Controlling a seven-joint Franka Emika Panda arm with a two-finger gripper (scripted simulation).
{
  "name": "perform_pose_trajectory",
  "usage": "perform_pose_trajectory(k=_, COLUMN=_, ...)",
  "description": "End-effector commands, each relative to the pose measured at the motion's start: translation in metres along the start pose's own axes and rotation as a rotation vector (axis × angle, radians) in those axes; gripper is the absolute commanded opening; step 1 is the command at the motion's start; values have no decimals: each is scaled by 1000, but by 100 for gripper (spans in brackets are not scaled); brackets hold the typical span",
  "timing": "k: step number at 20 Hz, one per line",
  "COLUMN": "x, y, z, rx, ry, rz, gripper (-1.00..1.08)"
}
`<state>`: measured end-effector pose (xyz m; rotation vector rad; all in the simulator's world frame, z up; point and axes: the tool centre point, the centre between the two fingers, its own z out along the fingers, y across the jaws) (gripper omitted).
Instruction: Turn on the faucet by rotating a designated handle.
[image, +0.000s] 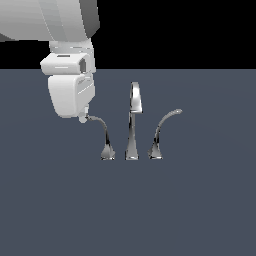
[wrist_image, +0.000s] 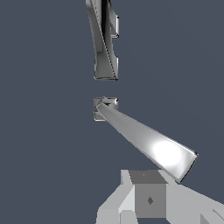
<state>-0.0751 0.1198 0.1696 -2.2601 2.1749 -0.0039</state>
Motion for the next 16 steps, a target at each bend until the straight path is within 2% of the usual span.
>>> perform_pose_trajectory(k=1, x=7, y=8, z=-1, rx=-5, ry=2, rz=10, gripper=-100)
perform_pose_trajectory(k=3, x=3, y=5, z=0, rx=-1, ry=5, rz=2, gripper=-100)
perform_pose_trajectory(k=16, x=49, y=27, z=-1, rx=-5, ry=2, rz=9, gripper=-100)
